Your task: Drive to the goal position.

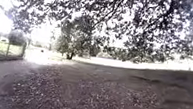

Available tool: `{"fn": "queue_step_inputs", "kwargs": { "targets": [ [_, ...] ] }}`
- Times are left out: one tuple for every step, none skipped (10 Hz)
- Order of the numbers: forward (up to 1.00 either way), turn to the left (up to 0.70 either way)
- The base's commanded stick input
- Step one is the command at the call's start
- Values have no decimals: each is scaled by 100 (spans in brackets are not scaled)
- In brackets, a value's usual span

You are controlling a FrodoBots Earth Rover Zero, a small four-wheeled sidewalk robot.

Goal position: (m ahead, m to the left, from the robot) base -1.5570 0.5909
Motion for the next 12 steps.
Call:
{"fn": "queue_step_inputs", "kwargs": {
  "targets": [
    [70,36],
    [70,34],
    [70,20],
    [70,6],
    [70,1],
    [70,1],
    [70,1],
    [70,1],
    [70,1],
    [70,1],
    [70,1],
    [70,1]
  ]
}}
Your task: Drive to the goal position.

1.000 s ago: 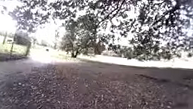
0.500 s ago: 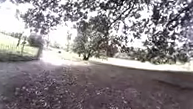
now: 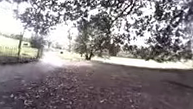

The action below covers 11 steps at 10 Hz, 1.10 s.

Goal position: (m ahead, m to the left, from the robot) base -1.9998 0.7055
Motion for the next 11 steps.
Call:
{"fn": "queue_step_inputs", "kwargs": {
  "targets": [
    [70,1],
    [70,1],
    [70,1],
    [70,1],
    [70,1],
    [70,1],
    [70,1],
    [70,1],
    [70,1],
    [70,1],
    [70,1]
  ]
}}
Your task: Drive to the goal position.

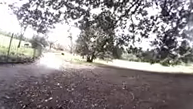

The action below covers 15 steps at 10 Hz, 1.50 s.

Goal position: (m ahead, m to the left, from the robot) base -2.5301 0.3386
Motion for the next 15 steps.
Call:
{"fn": "queue_step_inputs", "kwargs": {
  "targets": [
    [70,1],
    [70,15],
    [70,31],
    [70,36],
    [70,36],
    [70,36],
    [70,26],
    [70,12],
    [70,3],
    [70,1],
    [70,1],
    [70,1],
    [70,1],
    [70,1],
    [70,1]
  ]
}}
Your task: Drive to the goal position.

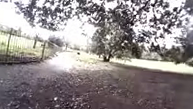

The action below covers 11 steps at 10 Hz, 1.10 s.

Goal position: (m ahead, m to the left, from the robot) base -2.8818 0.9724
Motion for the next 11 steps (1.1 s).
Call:
{"fn": "queue_step_inputs", "kwargs": {
  "targets": [
    [70,1],
    [70,1],
    [70,1],
    [70,1],
    [70,1],
    [70,1],
    [70,1],
    [70,1],
    [70,1],
    [70,1],
    [70,1]
  ]
}}
